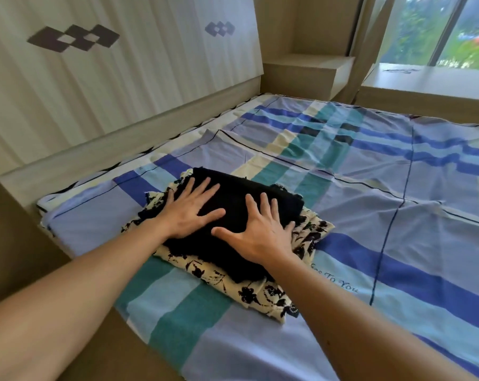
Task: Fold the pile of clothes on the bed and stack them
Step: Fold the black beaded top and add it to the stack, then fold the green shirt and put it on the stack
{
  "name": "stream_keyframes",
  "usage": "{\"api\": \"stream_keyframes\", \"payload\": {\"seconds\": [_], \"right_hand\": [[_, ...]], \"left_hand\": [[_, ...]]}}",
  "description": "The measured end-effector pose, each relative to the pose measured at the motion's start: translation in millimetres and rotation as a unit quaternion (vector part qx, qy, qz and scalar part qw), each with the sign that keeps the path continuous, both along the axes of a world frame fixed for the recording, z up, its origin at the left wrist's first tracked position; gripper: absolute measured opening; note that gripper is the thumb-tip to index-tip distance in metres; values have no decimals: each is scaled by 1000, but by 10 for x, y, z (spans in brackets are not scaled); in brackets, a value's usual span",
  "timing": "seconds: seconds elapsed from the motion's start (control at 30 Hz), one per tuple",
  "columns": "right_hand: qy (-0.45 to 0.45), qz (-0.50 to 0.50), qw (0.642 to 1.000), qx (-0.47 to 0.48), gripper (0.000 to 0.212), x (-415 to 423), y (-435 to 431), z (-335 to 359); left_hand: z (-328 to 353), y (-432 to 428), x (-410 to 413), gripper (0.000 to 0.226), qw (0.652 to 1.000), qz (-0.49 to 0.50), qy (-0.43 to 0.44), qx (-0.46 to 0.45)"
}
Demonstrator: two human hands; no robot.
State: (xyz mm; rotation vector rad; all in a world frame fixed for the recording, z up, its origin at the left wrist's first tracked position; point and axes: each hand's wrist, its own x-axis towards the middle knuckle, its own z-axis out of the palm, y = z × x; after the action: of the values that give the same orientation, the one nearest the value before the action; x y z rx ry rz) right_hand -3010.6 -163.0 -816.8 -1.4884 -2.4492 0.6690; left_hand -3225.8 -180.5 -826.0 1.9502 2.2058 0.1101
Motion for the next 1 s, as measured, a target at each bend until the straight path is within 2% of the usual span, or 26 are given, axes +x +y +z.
{"api": "stream_keyframes", "payload": {"seconds": [0.1, 0.23, 0.3, 0.43, 0.57, 0.7, 0.83, 1.0], "right_hand": [[13, -10, 1000, 3, 115, 3, 3, -73], [14, 3, 1000, -7, 113, 50, -2, 21], [15, 15, 1000, -14, 110, 100, 5, 130], [51, 11, 999, -9, 99, 604, 36, 442], [38, -13, 999, 5, 89, 1609, 41, 614], [19, -92, 996, -1, 82, 2932, -109, 639], [22, -209, 978, -10, 78, 4278, -411, 604], [27, -378, 925, 40, 76, 5666, -800, 421]], "left_hand": [[13, 34, 19, 107, 1000, 0, 15, -8], [161, -9, 87, 114, 999, 0, 42, -32], [363, 19, 167, 97, 997, 20, 56, -53], [810, 132, 700, 71, 999, 25, 41, 4], [1036, 115, 1755, 58, 995, -45, -81, 38], [1060, -43, 3051, 53, 973, -153, -175, 3], [863, -238, 4089, 58, 946, -263, -177, -65], [674, -410, 4814, 59, 926, -330, -173, -55]]}}
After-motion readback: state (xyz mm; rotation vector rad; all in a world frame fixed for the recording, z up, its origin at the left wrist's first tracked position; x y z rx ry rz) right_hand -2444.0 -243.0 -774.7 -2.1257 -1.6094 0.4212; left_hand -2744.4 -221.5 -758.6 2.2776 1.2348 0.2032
